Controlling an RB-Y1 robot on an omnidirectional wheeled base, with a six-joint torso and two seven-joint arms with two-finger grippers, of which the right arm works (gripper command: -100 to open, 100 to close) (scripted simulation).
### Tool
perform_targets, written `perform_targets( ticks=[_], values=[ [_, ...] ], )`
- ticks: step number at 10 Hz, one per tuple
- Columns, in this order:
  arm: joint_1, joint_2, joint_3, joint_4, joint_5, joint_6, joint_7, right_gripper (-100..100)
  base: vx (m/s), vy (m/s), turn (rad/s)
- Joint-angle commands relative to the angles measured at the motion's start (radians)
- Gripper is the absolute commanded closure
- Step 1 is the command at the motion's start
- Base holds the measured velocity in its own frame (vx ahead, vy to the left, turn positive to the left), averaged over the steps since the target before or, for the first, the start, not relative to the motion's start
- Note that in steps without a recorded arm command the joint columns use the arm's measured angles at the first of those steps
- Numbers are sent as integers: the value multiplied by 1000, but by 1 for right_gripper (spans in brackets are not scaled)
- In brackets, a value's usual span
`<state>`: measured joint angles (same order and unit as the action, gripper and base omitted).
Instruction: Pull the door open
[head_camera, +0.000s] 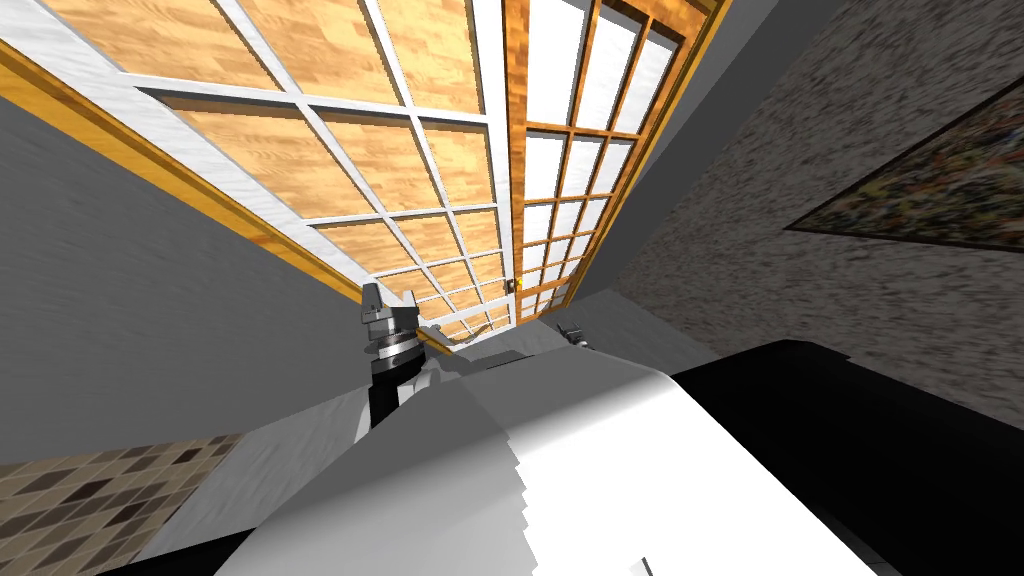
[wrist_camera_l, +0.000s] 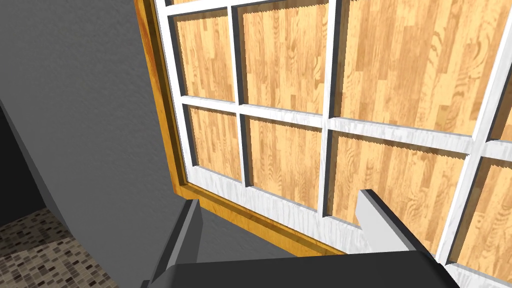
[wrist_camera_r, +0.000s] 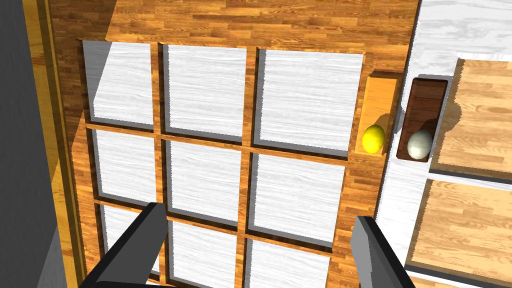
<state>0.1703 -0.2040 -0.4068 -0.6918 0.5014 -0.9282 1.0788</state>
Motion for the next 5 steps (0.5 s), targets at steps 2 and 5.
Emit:
perform_targets(
  ticks=[2, 5],
  values=[
    [-1, -16, -7, 46, -22, -4, 21, -100, -54, -12, -26],
    [8, -30, -10, 74, -47, 7, 38, -100, -107, -39, -35]
  ],
)
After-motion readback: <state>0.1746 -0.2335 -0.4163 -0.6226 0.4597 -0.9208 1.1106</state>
